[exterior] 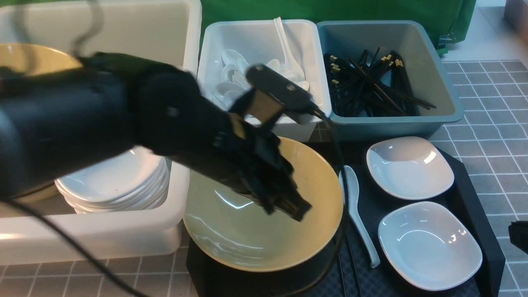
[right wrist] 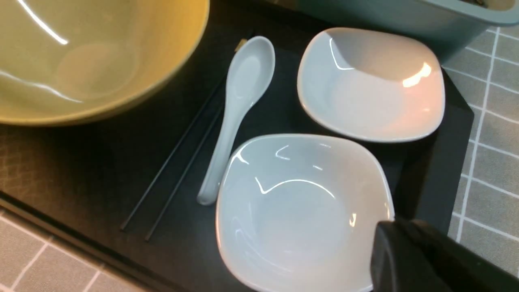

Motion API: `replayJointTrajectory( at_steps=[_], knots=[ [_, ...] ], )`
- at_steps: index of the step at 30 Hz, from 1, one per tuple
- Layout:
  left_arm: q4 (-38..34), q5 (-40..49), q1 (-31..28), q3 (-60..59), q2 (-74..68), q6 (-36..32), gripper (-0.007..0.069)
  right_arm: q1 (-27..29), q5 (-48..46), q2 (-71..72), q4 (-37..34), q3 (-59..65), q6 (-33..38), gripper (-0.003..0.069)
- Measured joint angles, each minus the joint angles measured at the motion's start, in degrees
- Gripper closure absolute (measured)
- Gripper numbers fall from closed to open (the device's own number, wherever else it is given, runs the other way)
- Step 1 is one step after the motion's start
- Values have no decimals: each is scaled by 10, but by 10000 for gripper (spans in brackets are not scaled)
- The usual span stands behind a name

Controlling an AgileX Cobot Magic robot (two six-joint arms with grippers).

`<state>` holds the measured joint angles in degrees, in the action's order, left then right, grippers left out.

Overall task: On grey table put chopsticks spoon bowls plates into blue grey white boxes.
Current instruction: 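Grasp the large bowl on the tray by its rim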

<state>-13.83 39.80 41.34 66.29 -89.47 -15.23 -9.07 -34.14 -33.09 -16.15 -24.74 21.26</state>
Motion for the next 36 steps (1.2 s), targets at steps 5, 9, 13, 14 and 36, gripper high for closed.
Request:
replayJointTrajectory(
  at_steps=[5,9,13,14,36],
  knots=[
    [0,11,19,42,-88,26,633,0,0,0,-5,0,-2,623],
    [-24,28,32,75,-143,29,633,0,-2,0,-6,0,-4,622],
    [-73,38,40,107,-177,30,633,0,-4,0,-11,2,-5,621],
    [-98,44,43,119,-184,20,633,0,-4,0,-14,5,-5,621],
    [210,129,-75,192,-176,132,286,0,-2,0,-17,11,-6,615]
  ],
)
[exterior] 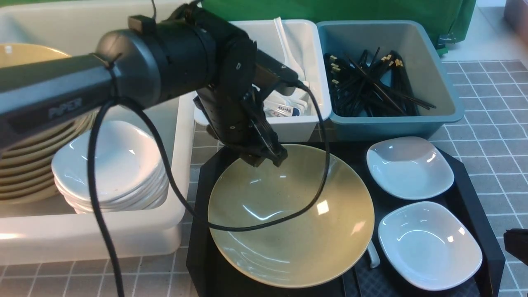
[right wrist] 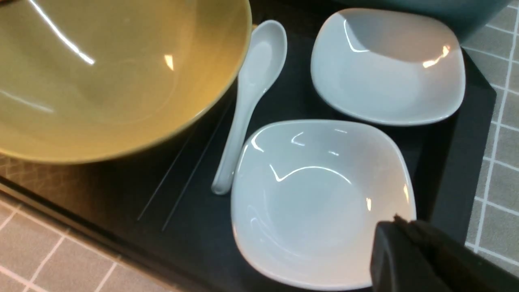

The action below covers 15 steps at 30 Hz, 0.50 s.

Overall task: On grey table put chopsticks spoon bowls plates into blue grey white boxes.
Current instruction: 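Grasp the large bowl on the tray by its rim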

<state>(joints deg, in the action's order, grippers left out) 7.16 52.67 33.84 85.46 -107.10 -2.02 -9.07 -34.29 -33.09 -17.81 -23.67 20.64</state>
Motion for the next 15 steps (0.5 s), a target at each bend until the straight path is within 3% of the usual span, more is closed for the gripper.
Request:
replayJointTrajectory(
  at_steps=[3,7,10,15],
  knots=[
    [6,-7,-10,0,-23,20,209,0,2,0,0,0,0,614],
    [-16,5,-11,0,-44,9,204,0,2,0,0,0,0,614],
    [-53,16,-11,0,-63,-23,249,0,2,0,0,0,0,614],
    [-101,33,-13,7,-67,-64,392,0,1,0,0,0,0,614]
  ],
)
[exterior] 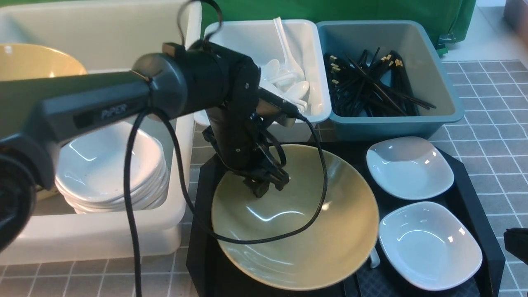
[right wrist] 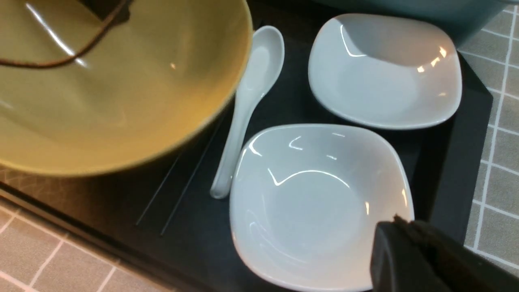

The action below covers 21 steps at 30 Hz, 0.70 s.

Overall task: On grey table put chopsticks spoon bowls plates into blue grey white boxes.
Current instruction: 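Grasp the large bowl on the tray by its rim, then place the tan bowl onto the bowl stack in the left bin with the left gripper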

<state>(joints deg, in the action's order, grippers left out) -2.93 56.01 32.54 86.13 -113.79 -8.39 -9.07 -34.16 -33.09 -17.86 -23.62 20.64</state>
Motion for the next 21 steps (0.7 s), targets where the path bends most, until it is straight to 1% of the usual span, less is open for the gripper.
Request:
replayJointTrajectory(
  at_steps=[2,5,6,8,9,10,12,14,15,16,17,19,21],
  knots=[
    [-11,9,1,5,7,-2,438,0,0,0,-1,0,0,614],
    [-19,15,1,6,22,-3,477,0,-2,0,-1,0,0,614],
    [-32,20,2,7,39,-6,535,0,-3,0,-1,0,0,614],
    [-44,20,-1,7,69,-22,600,0,-4,0,-1,0,0,614],
    [-46,20,-2,7,75,-24,606,0,-4,0,-1,0,0,614],
    [-66,19,-9,7,94,-34,615,0,-4,0,-1,0,0,614],
    [-96,20,-33,6,132,-73,615,0,-5,0,-1,0,0,613],
    [-157,22,-69,5,170,-98,615,0,-5,0,-1,0,0,613],
    [-163,21,-73,5,174,-104,615,0,-5,0,-1,0,0,613],
    [-188,20,-91,5,190,-116,615,0,-5,0,-1,0,0,613],
    [-242,18,-137,5,231,-138,615,0,-6,0,-1,0,0,613],
    [-277,18,-196,5,274,-155,617,0,-6,0,-1,0,0,613],
    [-299,18,-277,5,318,-166,618,0,-6,0,-1,0,0,613]
  ],
)
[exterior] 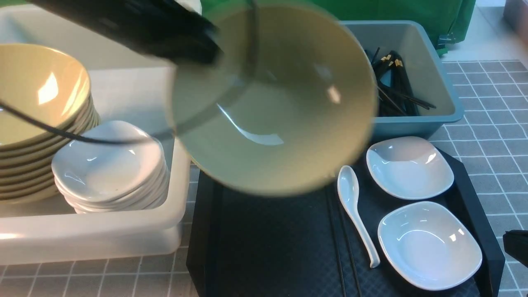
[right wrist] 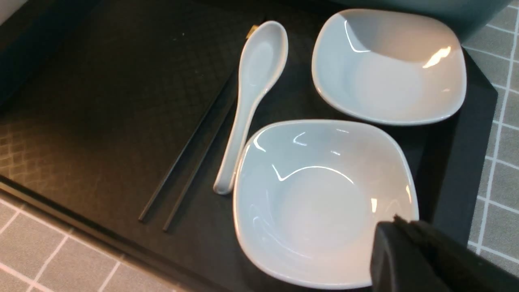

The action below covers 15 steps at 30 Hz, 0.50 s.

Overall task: On grey table put chopsticks spoon bowls plates into blue grey white boxes.
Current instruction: 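Place the tan bowl onto the bowl stack in the left bin with the left gripper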

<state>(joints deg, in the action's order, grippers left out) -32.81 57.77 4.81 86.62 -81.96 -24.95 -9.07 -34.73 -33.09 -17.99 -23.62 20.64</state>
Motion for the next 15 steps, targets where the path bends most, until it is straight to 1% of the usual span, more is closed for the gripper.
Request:
replayJointTrajectory(
  at_steps=[1,2,5,6,7,8,9,10,11,15],
  knots=[
    [-1,0,-9,0,4,0,619,0,0,0,0,0,0,613],
    [-3,0,-76,0,29,1,619,0,0,0,0,0,0,613],
    [-2,-6,-225,-7,59,4,619,0,0,0,-1,0,-1,613],
    [-2,-7,-233,-9,60,5,619,0,0,0,-1,0,-1,613],
    [-11,-21,-286,-25,67,11,619,0,0,0,-2,0,-3,613],
    [-19,-35,-316,-38,69,14,619,0,0,0,-2,0,-5,613],
    [-30,-49,-338,-53,69,14,619,0,0,0,-3,0,-6,613],
    [-31,-52,-342,-56,69,15,619,0,0,0,-3,0,-6,613],
    [-39,-75,-368,-83,67,16,619,0,0,0,-4,0,-9,613],
    [-16,-108,-375,-130,61,18,613,0,0,0,-5,0,-13,613]
  ],
)
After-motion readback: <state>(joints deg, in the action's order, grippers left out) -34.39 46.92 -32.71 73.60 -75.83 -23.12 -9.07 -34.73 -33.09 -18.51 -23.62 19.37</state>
